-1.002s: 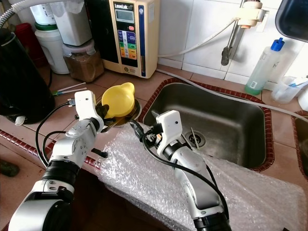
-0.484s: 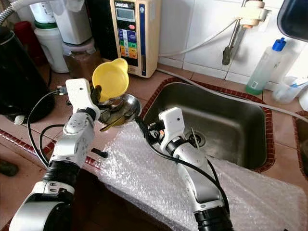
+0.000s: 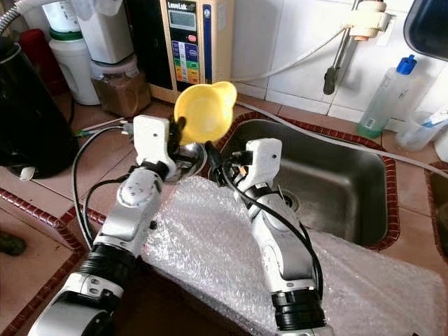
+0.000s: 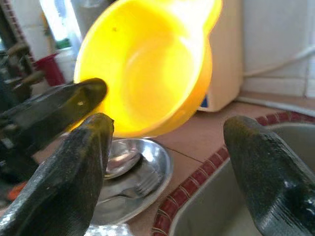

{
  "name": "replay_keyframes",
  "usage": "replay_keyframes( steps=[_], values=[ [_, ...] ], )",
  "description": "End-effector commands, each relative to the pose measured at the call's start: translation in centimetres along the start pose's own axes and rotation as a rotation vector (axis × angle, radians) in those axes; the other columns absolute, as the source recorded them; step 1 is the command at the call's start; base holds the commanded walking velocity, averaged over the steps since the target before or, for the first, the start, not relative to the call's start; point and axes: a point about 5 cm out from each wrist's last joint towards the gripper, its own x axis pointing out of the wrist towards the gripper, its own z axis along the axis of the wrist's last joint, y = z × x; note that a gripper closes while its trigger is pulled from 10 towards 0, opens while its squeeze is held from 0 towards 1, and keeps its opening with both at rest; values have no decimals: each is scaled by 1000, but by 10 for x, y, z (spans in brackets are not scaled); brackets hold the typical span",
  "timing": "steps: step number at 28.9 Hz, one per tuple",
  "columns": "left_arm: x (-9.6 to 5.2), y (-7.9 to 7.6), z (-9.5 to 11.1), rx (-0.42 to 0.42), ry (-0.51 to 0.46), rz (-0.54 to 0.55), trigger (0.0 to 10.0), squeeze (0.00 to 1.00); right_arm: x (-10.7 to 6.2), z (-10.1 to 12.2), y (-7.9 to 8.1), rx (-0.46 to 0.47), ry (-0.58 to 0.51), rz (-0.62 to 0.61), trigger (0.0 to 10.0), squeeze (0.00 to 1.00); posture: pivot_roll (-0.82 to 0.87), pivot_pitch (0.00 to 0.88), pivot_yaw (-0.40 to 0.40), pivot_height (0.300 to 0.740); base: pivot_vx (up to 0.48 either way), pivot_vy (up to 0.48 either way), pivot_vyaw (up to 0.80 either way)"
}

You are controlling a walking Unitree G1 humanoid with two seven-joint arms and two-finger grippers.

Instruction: Kitchen organization

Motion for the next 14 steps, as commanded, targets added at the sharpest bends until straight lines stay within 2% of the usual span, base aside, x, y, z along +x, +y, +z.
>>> replay_keyframes(
  steps=[1,5,9,14],
  values=[
    [-3,-6,2,9,-22,-33,0,0,3,1,-7,-18,0,-35,10000,0,-23,0,-2,740,0,0,0],
    [-4,-13,1,4,-27,-59,0,0,4,1,-10,-23,2,-51,10000,0,-21,0,-3,740,0,0,0],
    [-5,-18,1,6,-35,-89,0,0,7,5,-27,-24,-2,-124,10000,0,-21,0,-2,740,0,0,0],
    [-6,-23,2,-1,-42,-120,0,0,12,10,-37,-31,-19,-166,10000,0,-19,0,-2,740,0,0,0]
  ],
)
